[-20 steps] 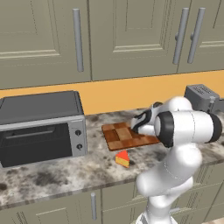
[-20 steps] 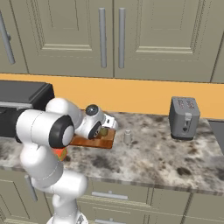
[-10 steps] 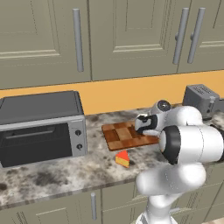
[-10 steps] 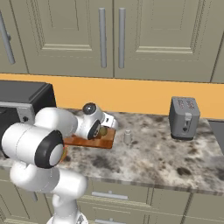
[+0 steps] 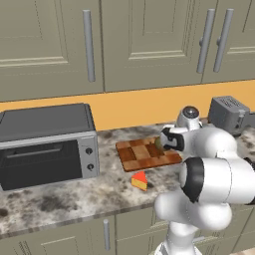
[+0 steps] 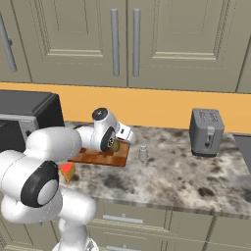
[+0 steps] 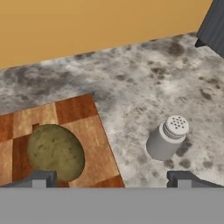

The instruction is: Retrieve the reheated potato from the microwave, then place the potato, cheese, and condiment on the cutting board.

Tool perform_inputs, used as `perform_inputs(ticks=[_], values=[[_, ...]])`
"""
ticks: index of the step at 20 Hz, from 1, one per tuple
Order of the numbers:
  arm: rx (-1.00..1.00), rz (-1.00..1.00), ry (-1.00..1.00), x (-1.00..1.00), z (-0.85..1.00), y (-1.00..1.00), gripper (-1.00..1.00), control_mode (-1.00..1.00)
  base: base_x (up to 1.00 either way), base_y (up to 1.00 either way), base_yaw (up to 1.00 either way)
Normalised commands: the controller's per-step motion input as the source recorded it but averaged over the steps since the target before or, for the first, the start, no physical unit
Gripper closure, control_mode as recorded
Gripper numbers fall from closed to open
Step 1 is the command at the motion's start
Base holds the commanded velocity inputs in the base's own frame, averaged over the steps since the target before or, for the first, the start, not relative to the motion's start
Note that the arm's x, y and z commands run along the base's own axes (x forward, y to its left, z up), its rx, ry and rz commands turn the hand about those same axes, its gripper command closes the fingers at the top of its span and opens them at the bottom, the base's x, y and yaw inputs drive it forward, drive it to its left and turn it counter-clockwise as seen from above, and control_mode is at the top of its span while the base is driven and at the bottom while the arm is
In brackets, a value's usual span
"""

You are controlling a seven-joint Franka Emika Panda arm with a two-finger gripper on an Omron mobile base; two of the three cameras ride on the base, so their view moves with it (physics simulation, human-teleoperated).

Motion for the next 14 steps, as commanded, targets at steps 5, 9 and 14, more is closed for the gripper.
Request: perform_inputs(ticks=[5,9,14], values=[[0.05,-0.09,0.09,-0.23,0.22,-0.34,-1.00,-1.00,0.00,0.00,0.00],[0.05,-0.02,0.04,-0.14,0.08,-0.42,-1.00,-1.00,0.00,0.00,0.00],[0.03,0.00,0.00,-0.05,-0.03,-0.40,-1.00,-1.00,0.00,0.00,0.00]])
